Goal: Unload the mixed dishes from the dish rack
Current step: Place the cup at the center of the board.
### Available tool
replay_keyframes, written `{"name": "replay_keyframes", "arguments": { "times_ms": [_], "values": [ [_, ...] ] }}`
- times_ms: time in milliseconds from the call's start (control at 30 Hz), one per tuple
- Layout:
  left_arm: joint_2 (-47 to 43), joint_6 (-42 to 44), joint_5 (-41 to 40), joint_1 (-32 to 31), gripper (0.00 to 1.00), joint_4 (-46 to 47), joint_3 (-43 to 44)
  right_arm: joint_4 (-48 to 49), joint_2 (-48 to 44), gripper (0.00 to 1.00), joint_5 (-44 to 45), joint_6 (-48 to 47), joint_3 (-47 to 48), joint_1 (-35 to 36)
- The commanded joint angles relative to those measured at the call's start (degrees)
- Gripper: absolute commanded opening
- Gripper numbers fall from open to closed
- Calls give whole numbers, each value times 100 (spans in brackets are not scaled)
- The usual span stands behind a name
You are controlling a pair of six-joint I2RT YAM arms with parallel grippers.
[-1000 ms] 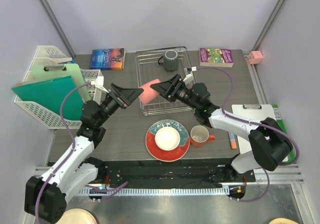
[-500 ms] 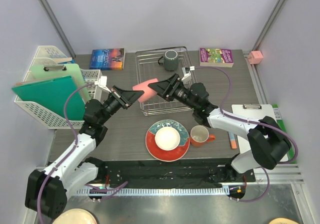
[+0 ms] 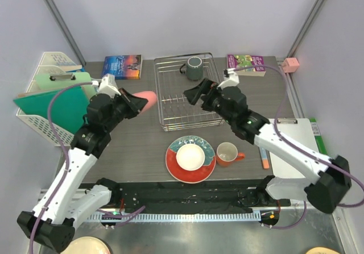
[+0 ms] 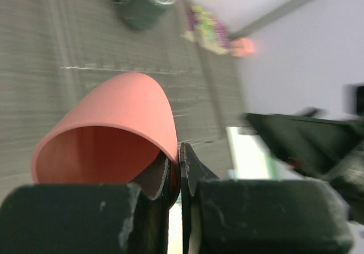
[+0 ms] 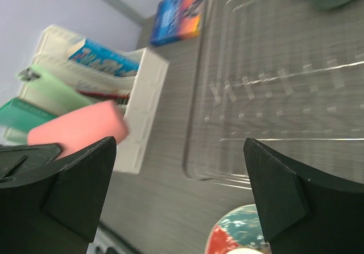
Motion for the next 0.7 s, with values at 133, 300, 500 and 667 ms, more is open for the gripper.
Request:
{"name": "replay_keyframes", "arguments": {
  "times_ms": [133, 300, 500, 667],
  "values": [
    [528, 1531, -2030, 14, 0, -3779, 1385, -1671, -1344, 100, 2114, -1225, 1, -1],
    [1046, 1602, -1487, 14, 0, -4273, 1421, -1812, -1600, 100, 2281, -1313, -298, -1],
    [1486, 1251, -756, -3, 0, -3606, 851, -1848, -1793, 100, 2299, -1260, -561, -10],
    [1872, 882, -570, -240, 0, -3025, 463, -1786, -1951, 100, 2255, -1181, -860, -1]
  ]
}}
